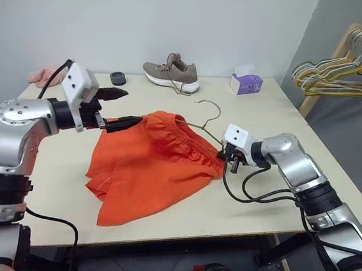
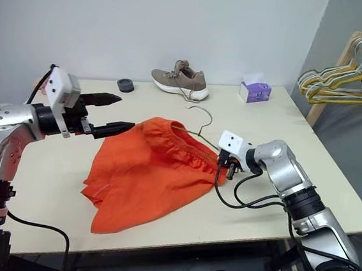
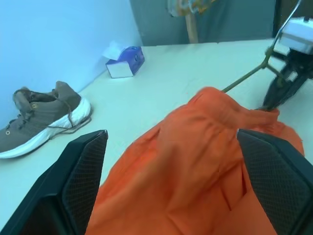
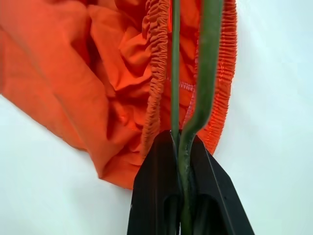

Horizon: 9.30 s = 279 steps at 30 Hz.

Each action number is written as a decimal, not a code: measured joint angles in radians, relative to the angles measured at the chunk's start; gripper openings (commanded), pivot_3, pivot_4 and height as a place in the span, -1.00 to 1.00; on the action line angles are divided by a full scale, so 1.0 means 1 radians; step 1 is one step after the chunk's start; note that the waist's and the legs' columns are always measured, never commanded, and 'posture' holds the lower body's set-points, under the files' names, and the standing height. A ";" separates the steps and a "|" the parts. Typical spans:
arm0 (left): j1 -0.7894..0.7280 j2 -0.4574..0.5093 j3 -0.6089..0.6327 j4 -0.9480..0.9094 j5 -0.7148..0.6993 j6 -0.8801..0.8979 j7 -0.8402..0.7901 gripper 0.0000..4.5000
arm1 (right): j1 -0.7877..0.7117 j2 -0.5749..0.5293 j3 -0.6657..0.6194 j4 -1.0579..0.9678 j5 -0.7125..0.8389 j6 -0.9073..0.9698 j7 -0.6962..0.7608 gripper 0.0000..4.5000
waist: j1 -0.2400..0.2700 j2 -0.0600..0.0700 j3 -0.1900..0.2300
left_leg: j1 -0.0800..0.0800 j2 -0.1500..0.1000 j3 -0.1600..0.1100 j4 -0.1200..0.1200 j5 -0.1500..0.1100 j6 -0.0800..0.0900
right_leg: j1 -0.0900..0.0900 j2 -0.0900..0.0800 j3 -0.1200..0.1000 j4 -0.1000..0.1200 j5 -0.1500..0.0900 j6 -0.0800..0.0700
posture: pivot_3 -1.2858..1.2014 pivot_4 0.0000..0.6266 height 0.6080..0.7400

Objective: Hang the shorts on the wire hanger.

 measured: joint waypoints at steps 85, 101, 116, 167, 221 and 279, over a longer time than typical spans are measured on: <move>0.071 -0.012 -0.069 -0.003 0.001 0.170 -0.184 -1.00 | 0.437 0.261 -0.337 -0.496 0.348 0.598 -0.438 0.99 | -0.057 -0.001 -0.001 | 0.001 0.001 0.000 0.000 0.000 0.000 | -0.002 0.001 0.002 0.006 0.000 0.000 | -0.16 -1.00 1.00; 0.071 -0.014 -0.069 -0.003 -0.001 0.170 -0.169 -1.00 | 0.471 0.358 -0.263 -0.461 0.376 0.569 -0.549 0.99 | -0.056 -0.002 -0.001 | -0.001 0.001 0.001 0.000 0.000 0.000 | -0.006 0.001 0.003 0.007 0.000 0.000 | -0.15 -1.00 1.00; 0.084 -0.017 -0.068 -0.005 -0.009 0.170 -0.162 -1.00 | 0.383 0.276 -0.346 -0.324 0.227 0.268 -0.698 0.99 | -0.052 -0.002 -0.001 | -0.003 0.001 0.001 0.000 0.000 0.000 | -0.007 0.001 0.003 0.007 0.000 0.000 | -0.15 -1.00 1.00; 0.185 0.061 0.001 -0.157 -0.199 0.373 -0.191 -1.00 | 0.317 0.241 -0.465 -0.130 0.401 0.306 -0.568 -0.99 | -0.057 -0.002 -0.001 | -0.003 0.001 0.002 0.000 0.000 0.001 | -0.008 0.001 0.003 0.010 -0.001 -0.001 | -0.15 -1.00 1.00; 0.144 -0.100 -0.257 -0.021 0.137 0.045 -0.176 -1.00 | 0.215 -0.335 -0.046 -0.538 0.134 0.135 -0.145 0.49 | -0.058 -0.002 0.000 | -0.007 0.001 0.000 0.001 0.000 0.001 | -0.009 0.000 0.001 0.005 -0.001 -0.001 | -0.19 -1.00 1.00; 0.215 -0.229 0.043 -0.087 -0.018 0.030 0.091 0.45 | 0.410 -0.207 -0.369 -0.281 0.129 0.278 -0.086 -1.00 | -0.089 -0.003 -0.001 | -0.010 -0.001 -0.002 0.017 0.000 0.001 | -0.007 -0.001 0.001 0.014 0.000 0.001 | -0.23 -1.00 1.00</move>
